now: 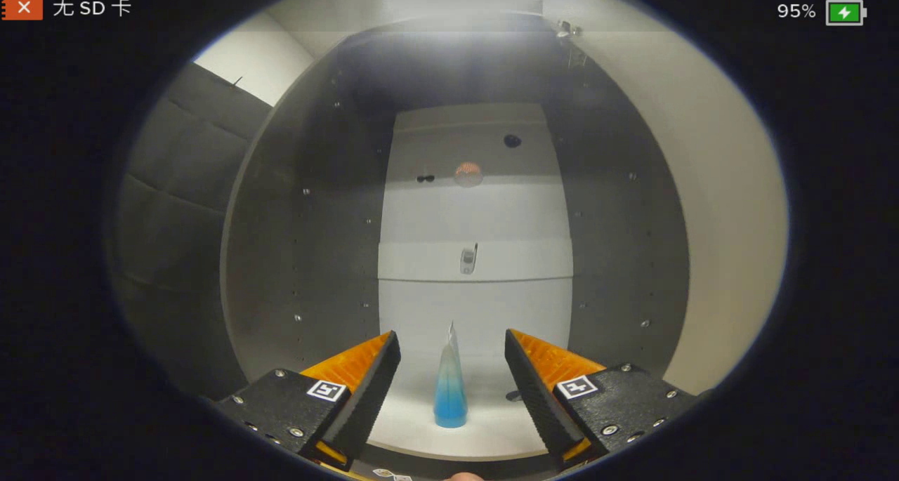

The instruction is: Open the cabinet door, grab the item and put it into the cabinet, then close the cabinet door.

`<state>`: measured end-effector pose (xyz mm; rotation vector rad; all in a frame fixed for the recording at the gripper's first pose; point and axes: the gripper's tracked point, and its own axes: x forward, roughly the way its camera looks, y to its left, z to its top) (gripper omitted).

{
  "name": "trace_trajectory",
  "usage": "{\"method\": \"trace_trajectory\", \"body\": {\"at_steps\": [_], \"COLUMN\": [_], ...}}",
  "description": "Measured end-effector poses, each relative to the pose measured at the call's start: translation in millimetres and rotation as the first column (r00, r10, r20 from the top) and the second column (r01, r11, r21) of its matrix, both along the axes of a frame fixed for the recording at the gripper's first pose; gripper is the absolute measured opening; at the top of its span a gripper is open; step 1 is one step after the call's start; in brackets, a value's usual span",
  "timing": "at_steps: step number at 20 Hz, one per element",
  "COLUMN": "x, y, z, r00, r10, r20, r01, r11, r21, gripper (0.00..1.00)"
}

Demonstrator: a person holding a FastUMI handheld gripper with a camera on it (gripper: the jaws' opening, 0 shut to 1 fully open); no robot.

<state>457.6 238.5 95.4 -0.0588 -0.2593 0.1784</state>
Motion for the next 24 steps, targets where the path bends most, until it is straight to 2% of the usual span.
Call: {"method": "trace_trajectory", "body": {"at_steps": [3,5,7,9,11,13,14,16,18,21,24], "x": [-52,-104,-165,-233,-305,-369,-394,-425,-438,-430,-404], "y": [6,28,41,42,39,20,7,-33,-84,-179,-253], "z": [39,48,50,55,59,50,37,29,38,57,63], "r00": [0.997,0.992,0.975,0.946,0.895,0.858,0.853,0.880,0.917,0.957,0.976], "r10": [0.024,0.120,0.217,0.316,0.425,0.492,0.508,0.456,0.354,0.157,0.002], "r20": [0.067,0.048,0.039,0.078,0.138,0.144,0.118,0.134,0.183,0.246,0.217], "r01": [-0.026,-0.121,-0.216,-0.309,-0.409,-0.467,-0.477,-0.409,-0.295,-0.114,0.000], "r11": [0.999,0.992,0.976,0.947,0.903,0.866,0.851,0.870,0.912,0.977,1.000], "r21": [0.033,0.023,-0.035,-0.091,-0.132,-0.176,-0.218,-0.275,-0.283,-0.179,-0.009], "gripper": [0.93,0.93,0.93,0.93,0.93,0.94,0.95,0.94,0.94,0.94,0.94]}}
